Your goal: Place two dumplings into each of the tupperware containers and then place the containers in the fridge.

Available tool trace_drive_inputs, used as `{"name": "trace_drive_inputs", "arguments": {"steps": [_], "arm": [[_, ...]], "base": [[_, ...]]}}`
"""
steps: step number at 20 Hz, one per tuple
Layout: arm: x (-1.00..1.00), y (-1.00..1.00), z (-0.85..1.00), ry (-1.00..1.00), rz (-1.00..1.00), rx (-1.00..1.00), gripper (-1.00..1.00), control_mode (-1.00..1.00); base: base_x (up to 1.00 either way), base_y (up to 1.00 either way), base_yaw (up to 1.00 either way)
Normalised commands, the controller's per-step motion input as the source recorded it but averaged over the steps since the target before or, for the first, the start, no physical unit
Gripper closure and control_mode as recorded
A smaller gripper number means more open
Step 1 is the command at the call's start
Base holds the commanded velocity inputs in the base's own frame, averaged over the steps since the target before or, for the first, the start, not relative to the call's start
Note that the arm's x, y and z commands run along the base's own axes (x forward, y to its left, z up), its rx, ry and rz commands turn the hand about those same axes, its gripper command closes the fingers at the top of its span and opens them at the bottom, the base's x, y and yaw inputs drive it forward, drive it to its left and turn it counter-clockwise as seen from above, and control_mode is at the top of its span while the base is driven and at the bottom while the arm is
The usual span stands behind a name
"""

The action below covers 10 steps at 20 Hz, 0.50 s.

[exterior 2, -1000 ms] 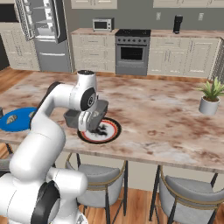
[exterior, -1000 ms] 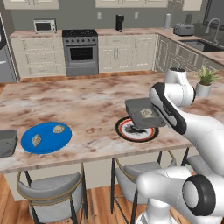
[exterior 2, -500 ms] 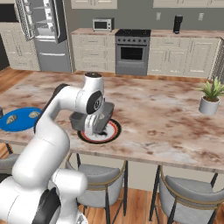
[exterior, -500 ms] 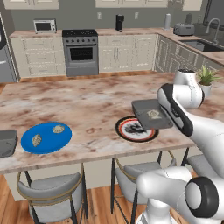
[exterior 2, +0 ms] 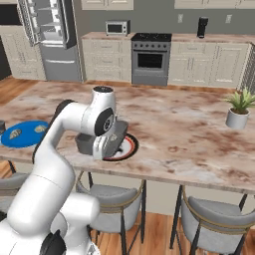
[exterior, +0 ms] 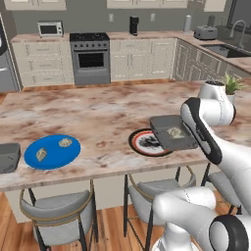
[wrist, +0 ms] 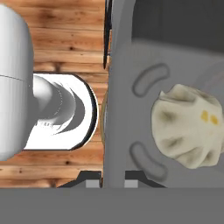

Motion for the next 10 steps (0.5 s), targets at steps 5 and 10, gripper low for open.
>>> {"name": "trace_drive_inputs", "arguments": {"steps": [5, 10], "arm": [[0.00, 0.00, 0.00, 0.00, 0.00, 0.00, 1.00, 1.00], [0.00, 0.00, 0.00, 0.00, 0.00, 0.00, 1.00, 1.00]], "base": [[-0.98, 0.54, 0.01], [-0.58, 1.00, 0.08]]}}
